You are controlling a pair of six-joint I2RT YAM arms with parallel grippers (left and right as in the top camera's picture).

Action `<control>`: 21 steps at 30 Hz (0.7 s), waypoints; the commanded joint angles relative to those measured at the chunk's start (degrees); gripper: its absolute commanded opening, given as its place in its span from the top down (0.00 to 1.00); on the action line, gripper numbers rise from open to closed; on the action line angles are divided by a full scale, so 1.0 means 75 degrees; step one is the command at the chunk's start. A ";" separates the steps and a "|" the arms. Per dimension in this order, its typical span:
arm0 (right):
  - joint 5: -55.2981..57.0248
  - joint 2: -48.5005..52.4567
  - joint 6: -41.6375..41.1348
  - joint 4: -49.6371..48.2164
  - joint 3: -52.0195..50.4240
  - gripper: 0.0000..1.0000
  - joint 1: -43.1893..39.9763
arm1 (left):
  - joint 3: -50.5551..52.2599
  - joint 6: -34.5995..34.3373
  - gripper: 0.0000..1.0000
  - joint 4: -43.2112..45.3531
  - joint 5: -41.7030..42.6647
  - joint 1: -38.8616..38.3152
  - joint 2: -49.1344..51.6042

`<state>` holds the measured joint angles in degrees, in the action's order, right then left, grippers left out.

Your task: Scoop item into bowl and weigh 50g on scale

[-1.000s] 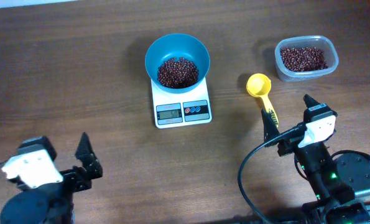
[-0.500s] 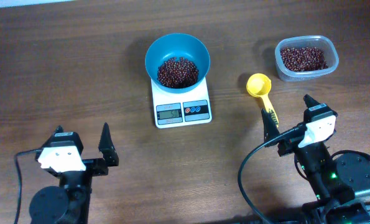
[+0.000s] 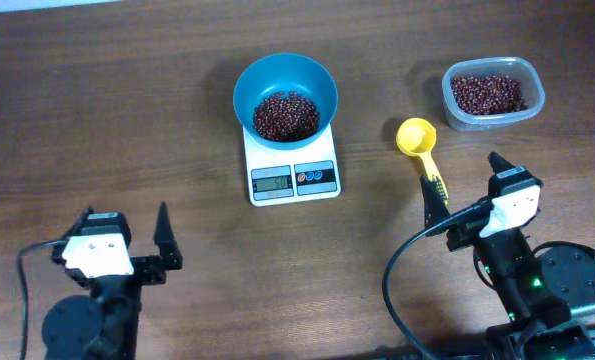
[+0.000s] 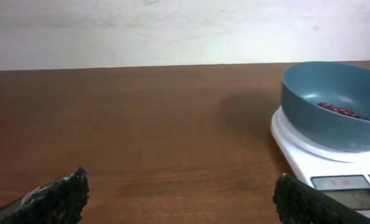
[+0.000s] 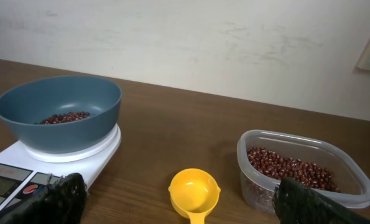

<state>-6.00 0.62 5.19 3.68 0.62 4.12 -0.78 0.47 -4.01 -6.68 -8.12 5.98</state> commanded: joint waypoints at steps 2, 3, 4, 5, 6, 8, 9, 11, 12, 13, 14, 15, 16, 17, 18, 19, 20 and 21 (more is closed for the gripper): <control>0.0038 -0.0055 0.0076 0.0050 -0.0041 0.01 0.0050 | 0.0041 0.0146 0.01 -0.0096 0.0731 0.0254 -0.0195; 0.0035 -0.0055 0.0076 0.0050 -0.0041 0.01 0.0050 | 0.0041 0.0146 0.01 -0.0099 0.0740 0.0254 -0.0195; 0.0035 -0.0055 0.0076 0.0050 -0.0041 0.01 0.0050 | 0.0041 0.0149 0.01 -0.0099 0.0729 0.0254 -0.0195; 0.0035 -0.0055 0.0076 0.0050 -0.0041 0.01 0.0050 | 0.0041 0.0152 0.01 -0.0099 0.0729 0.0254 -0.0195; 0.0035 -0.0055 0.0076 0.0050 -0.0041 0.01 0.0050 | 0.0041 0.0152 0.01 -0.0096 0.0729 0.0254 -0.0195; 0.0035 -0.0055 0.0076 0.0050 -0.0041 0.01 0.0050 | 0.0041 0.0152 0.01 -0.0099 0.0729 0.0254 -0.0195; 0.0035 -0.0055 0.0076 0.0050 -0.0041 0.01 0.0050 | 0.0041 0.0152 0.01 -0.0099 0.0729 0.0254 -0.0195; 0.0035 -0.0055 0.0076 0.0050 -0.0041 0.01 0.0050 | 0.0041 0.0149 0.01 -0.0096 0.0731 0.0254 -0.0195; 0.0035 -0.0055 0.0076 0.0050 -0.0041 0.01 0.0050 | 0.0041 0.0149 0.01 -0.0096 0.0764 0.0254 -0.0195; 0.0035 -0.0055 0.0076 0.0050 -0.0041 0.01 0.0050 | 0.0041 0.0146 0.01 -0.0096 0.0912 0.0254 -0.0195; 0.0035 -0.0055 0.0076 0.0050 -0.0041 0.01 0.0050 | 0.0041 0.0111 0.01 -0.0102 0.0982 0.0254 -0.0195; 0.0035 -0.0055 0.0076 0.0050 -0.0041 0.01 0.0050 | 0.0041 0.0114 0.01 -0.0102 0.0979 0.0254 -0.0195; 0.0035 -0.0055 0.0076 0.0050 -0.0041 0.01 0.0050 | 0.0041 0.0114 0.01 -0.0102 0.0927 0.0254 -0.0195; 0.0035 -0.0055 0.0076 0.0050 -0.0041 0.01 0.0050 | 0.0041 0.0117 0.01 -0.0096 0.0924 0.0254 -0.0195; 0.0038 -0.0055 0.0076 0.0050 -0.0041 0.01 0.0050 | 0.0041 0.0114 0.01 -0.0093 0.0924 0.0254 -0.0195; 0.0035 -0.0055 0.0076 0.0050 -0.0041 0.01 0.0050 | 0.0041 0.0117 0.01 -0.0090 0.0918 0.0254 -0.0195; 0.0035 -0.0055 0.0076 0.0050 -0.0041 0.01 0.0050 | 0.0041 0.0117 0.01 -0.0082 0.0921 0.0254 -0.0388; 0.0035 -0.0055 0.0076 0.0050 -0.0041 0.01 0.0050 | 0.0041 0.0117 0.01 0.0108 0.0924 0.0256 -0.0755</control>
<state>-6.00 0.62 5.21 3.68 0.62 4.12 -0.75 0.47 -4.54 -0.58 -6.50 4.84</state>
